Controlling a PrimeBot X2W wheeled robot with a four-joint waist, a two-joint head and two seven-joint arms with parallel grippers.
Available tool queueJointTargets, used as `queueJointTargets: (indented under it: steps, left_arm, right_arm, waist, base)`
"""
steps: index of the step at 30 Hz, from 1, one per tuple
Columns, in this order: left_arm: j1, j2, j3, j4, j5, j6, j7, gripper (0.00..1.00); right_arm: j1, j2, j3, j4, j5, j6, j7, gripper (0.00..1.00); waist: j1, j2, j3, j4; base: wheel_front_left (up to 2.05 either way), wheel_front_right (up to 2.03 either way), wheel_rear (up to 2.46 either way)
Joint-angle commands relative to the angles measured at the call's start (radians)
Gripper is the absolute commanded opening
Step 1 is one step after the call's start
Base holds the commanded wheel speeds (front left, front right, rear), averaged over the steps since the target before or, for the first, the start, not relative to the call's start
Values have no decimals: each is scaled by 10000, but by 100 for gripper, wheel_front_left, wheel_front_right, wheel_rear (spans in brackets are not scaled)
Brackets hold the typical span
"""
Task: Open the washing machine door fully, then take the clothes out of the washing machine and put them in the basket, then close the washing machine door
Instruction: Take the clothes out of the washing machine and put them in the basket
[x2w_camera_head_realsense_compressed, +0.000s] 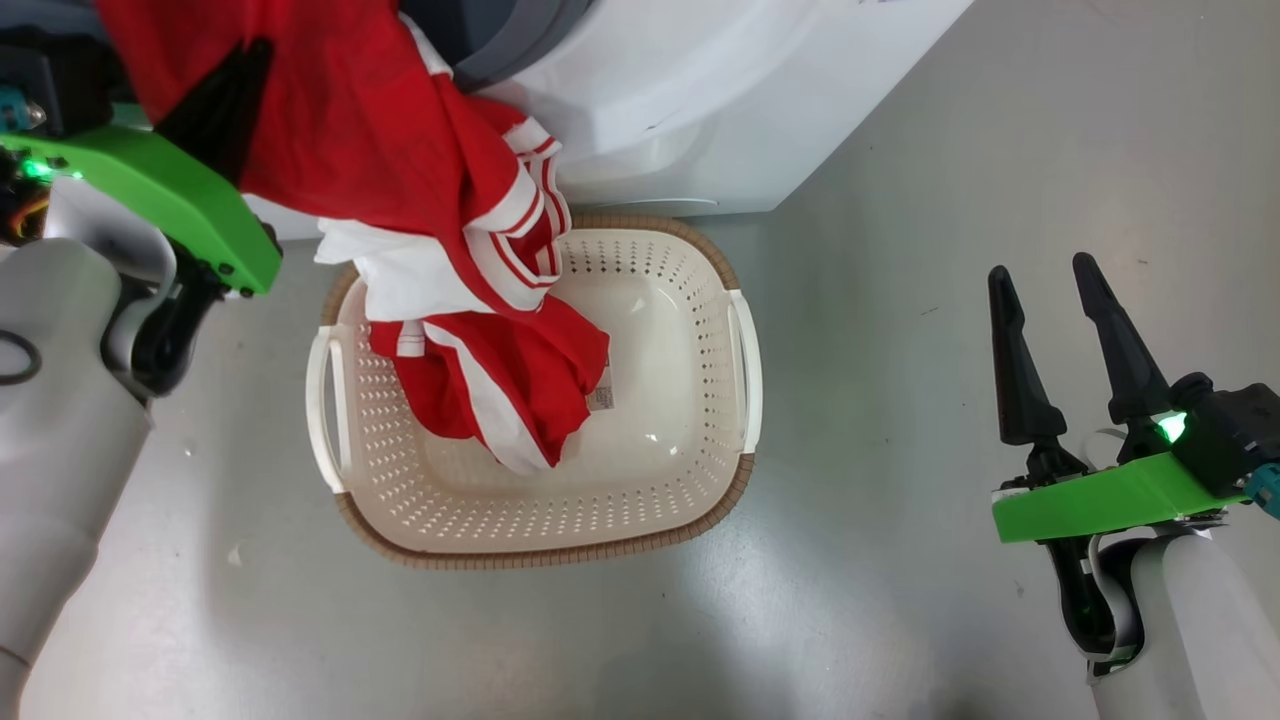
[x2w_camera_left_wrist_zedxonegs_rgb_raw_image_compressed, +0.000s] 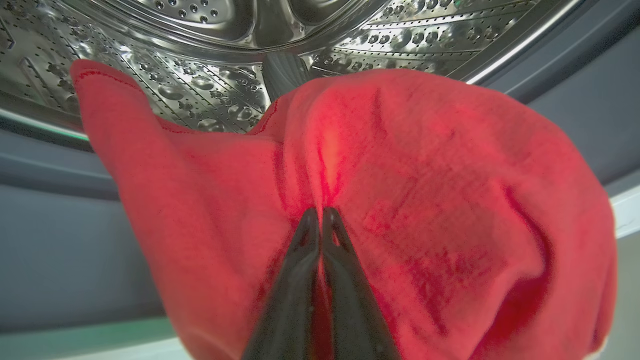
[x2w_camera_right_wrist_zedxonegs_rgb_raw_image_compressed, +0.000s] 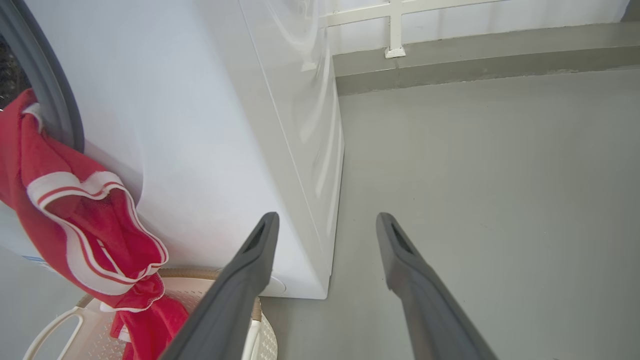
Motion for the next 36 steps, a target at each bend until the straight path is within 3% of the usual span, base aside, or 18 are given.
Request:
queueJointTargets:
  steps: [1, 10, 15, 22, 29, 36]
  left_arm:
    - [-269, 570, 149, -36, -135, -56, -184, 0]
    - [114, 568, 179, -418, -518, -56, -864, 0]
    - [1405, 357, 2143, -1905, 368, -56, -877, 0]
    - [4107, -577, 4268, -4207, 1976, -56, -879, 0]
    - [5924, -1217, 4429, -5345, 2752, -56, -880, 0]
    - [6957, -1625, 4001, -5270, 2735, -56, -881, 0]
  right_arm:
    - [-25, -14, 174, -270, -3, 48, -63, 100]
    - [107, -14, 104, -225, 6, 48, -63, 100]
    - [188, -14, 82, -216, 10, 48, -63, 100]
    - [354, -14, 80, -197, -45, 48, -63, 100]
    - [425, -14, 130, -175, -64, 48, -63, 100]
    - [429, -14, 207, -171, -36, 48, -63, 100]
  waist:
    - [0, 0, 4, 10]
    - [0, 0, -220, 101]
    - [0, 0, -387, 181]
    - [0, 0, -618, 269]
    - [0, 0, -711, 255]
    - [0, 0, -645, 187]
  base:
    - [0, 0, 0]
    - [0, 0, 0]
    - [0, 0, 0]
    - [0, 0, 0]
    - [0, 0, 0]
    - [0, 0, 0]
